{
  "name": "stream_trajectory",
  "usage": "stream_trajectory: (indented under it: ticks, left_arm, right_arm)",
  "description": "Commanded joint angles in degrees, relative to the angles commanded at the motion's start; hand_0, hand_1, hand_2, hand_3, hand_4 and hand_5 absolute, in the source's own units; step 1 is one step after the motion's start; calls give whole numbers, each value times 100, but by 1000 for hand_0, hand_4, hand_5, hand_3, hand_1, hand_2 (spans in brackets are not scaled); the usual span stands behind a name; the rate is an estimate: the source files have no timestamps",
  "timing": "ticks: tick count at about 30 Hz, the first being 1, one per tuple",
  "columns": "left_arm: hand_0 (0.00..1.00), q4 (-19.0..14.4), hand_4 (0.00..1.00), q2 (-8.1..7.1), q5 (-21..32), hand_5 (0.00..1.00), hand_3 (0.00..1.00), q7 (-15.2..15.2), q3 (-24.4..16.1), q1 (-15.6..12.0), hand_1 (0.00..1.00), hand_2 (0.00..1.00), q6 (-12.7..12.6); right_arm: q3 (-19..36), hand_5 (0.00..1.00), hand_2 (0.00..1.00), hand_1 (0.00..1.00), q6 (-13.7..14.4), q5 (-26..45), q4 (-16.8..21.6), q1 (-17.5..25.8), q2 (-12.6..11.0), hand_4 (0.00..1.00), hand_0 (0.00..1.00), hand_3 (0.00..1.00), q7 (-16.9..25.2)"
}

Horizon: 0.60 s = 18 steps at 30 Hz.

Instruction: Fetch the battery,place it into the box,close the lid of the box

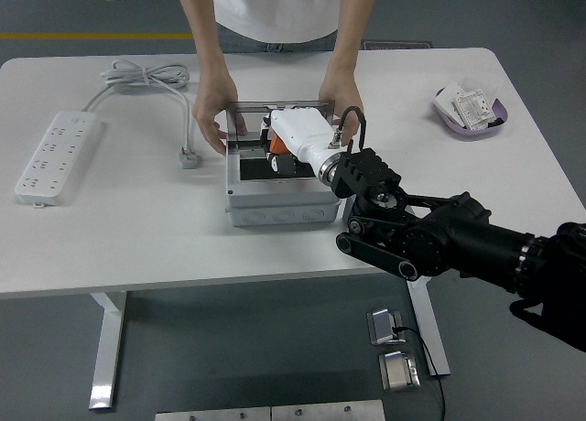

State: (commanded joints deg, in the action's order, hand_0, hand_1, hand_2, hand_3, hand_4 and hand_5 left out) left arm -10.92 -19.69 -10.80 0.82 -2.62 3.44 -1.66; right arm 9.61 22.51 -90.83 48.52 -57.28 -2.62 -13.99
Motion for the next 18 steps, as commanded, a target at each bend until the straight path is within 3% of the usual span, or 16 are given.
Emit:
stream_trajectory:
  ticks: [3,4,9,10,15,16,18]
  left_arm:
    - [605,4,722,3,27,183,646,1,28,2,690,628,-5]
    - [605,6,720,5,41,181,647,1,44,1,689,628,-7]
    - [605,7,720,7,64,181,647,-1,71,5,689,628,-11]
    - [606,6,719,8,64,181,647,-2,73,10,689,628,-10]
    - [606,2,719,11,66,181,647,-3,83,23,689,628,-4]
    - [605,3,718,13,79,180,646,-3,97,21,689,628,-4]
    - [605,6,718,13,118,180,646,-4,135,15,689,628,-7]
  right_arm:
    - [43,2,375,222,-60,96,-52,-9,2,175,218,437,-13]
    - [60,2,393,270,-63,130,-58,-11,2,253,238,481,-1]
    - [121,2,393,270,7,309,-54,0,20,253,238,481,114]
    - [130,250,586,461,31,345,-50,7,25,629,438,709,140]
    - [152,250,586,461,118,461,-28,33,44,629,438,709,208]
    - [158,702,769,741,130,480,-17,37,47,937,855,968,216]
    - [164,702,769,741,153,506,6,40,52,937,855,968,227]
